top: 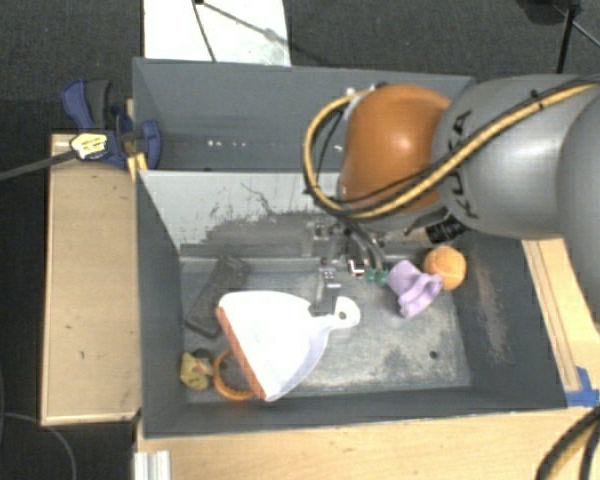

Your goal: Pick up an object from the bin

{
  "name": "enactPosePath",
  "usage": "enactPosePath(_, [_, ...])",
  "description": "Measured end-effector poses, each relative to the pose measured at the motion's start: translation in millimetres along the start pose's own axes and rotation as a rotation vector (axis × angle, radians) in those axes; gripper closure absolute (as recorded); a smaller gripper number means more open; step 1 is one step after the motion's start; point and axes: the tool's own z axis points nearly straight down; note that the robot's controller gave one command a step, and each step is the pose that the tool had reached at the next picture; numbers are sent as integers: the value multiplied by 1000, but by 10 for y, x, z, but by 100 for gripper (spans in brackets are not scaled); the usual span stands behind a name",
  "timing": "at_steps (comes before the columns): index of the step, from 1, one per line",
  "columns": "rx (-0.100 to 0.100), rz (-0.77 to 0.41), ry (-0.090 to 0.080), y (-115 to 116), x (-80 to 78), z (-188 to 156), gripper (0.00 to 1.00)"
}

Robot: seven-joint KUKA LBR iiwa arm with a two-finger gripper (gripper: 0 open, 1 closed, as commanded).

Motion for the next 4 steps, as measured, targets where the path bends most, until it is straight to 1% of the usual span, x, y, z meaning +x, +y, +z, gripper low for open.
enactPosePath(1, [-1, 2, -8, -4, -18, -46, 0])
enactPosePath(2, [-2, -51, -3, -160, 103, -162, 0])
enactPosePath(3, [1, -30, -10, -484, 128, -317, 0])
enactPosePath(4, [-1, 231, -6, -638, 133, -263, 0])
